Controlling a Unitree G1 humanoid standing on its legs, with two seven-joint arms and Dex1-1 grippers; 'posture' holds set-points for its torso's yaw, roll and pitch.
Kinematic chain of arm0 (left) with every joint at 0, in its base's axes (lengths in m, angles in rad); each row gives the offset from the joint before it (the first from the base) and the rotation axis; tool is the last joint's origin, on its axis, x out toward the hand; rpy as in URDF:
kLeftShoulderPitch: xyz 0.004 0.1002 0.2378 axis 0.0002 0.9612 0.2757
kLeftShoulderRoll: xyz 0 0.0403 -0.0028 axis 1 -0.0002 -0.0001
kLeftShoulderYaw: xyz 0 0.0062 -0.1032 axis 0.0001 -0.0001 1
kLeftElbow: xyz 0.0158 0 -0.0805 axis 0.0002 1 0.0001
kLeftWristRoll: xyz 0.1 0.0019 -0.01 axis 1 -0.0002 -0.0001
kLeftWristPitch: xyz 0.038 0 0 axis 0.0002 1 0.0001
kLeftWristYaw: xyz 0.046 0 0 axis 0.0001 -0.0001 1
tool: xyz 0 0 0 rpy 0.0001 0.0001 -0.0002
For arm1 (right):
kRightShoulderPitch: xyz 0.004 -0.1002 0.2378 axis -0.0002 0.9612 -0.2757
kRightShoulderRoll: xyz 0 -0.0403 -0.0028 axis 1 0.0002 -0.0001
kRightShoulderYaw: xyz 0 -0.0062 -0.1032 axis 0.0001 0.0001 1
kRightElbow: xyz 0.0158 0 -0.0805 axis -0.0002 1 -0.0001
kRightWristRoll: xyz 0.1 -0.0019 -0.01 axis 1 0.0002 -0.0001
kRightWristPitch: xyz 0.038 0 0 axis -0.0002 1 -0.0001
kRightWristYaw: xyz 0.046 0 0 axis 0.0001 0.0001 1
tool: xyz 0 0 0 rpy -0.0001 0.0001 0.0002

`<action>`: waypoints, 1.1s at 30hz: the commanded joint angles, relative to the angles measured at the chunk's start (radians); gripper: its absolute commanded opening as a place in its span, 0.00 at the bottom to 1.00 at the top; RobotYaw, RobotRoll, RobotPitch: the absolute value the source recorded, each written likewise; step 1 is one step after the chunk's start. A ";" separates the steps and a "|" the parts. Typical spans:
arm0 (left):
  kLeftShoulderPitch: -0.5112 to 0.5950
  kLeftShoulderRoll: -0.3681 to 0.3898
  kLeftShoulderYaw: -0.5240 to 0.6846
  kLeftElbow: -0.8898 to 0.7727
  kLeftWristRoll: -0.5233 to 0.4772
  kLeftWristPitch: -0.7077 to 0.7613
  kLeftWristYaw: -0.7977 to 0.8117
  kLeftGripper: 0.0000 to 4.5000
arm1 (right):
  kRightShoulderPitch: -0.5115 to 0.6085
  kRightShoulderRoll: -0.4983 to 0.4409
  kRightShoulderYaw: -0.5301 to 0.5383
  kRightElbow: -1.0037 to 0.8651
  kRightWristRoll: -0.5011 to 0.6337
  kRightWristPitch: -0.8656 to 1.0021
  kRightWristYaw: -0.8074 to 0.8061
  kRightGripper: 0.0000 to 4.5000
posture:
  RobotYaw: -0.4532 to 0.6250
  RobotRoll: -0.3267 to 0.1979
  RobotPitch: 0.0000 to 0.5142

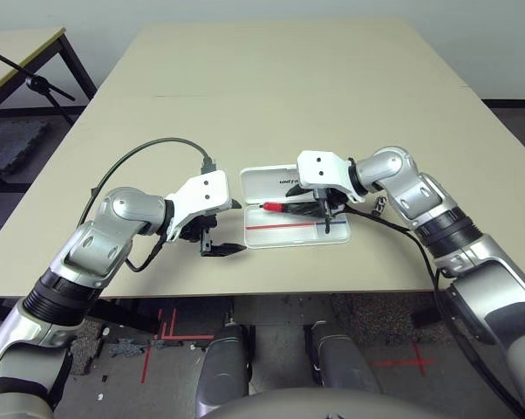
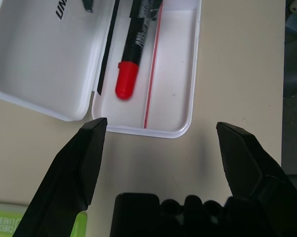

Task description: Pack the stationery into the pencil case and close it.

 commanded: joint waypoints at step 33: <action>0.011 -0.010 0.092 -0.007 -0.021 0.170 0.103 1.00 | 0.455 -0.531 -0.487 -0.482 0.608 0.551 0.206 0.99 | 0.36 0.62 0.19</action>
